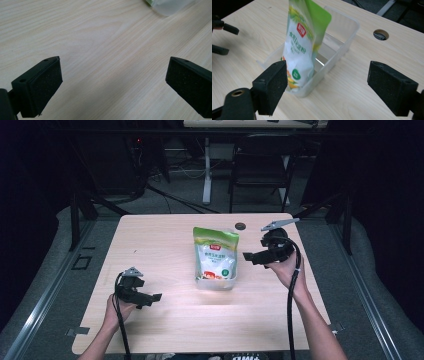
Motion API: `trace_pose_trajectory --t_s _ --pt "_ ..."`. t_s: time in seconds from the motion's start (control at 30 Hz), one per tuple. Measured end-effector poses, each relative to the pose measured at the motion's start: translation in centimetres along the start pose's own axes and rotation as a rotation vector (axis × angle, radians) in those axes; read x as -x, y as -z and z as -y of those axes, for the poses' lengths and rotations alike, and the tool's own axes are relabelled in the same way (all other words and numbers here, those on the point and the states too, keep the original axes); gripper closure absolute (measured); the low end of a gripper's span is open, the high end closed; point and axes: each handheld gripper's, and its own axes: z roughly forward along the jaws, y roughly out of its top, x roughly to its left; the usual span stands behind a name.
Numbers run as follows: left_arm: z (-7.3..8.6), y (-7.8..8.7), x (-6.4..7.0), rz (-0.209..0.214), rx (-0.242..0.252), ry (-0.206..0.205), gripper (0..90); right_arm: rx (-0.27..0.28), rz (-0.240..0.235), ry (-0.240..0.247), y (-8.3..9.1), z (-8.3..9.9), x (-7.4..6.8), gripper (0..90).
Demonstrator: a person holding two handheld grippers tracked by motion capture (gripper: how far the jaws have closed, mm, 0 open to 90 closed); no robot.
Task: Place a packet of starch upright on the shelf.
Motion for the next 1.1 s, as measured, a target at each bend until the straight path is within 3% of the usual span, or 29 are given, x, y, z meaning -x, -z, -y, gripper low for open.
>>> trace_pose_trajectory --t_s 0.3,0.57,1.1 --pt "0.0 0.0 0.1 -0.003 0.001 0.001 0.7 -0.032 0.045 0.013 2.1 2.9 0.5 12.1" --pt "0.0 0.1 0.1 -0.003 0.002 0.000 0.7 -0.073 0.077 -0.013 2.8 5.9 1.3 11.2" --pt "0.0 0.2 0.2 -0.011 0.003 -0.006 0.8 -0.159 0.141 -0.163 2.5 13.8 5.2 11.1"
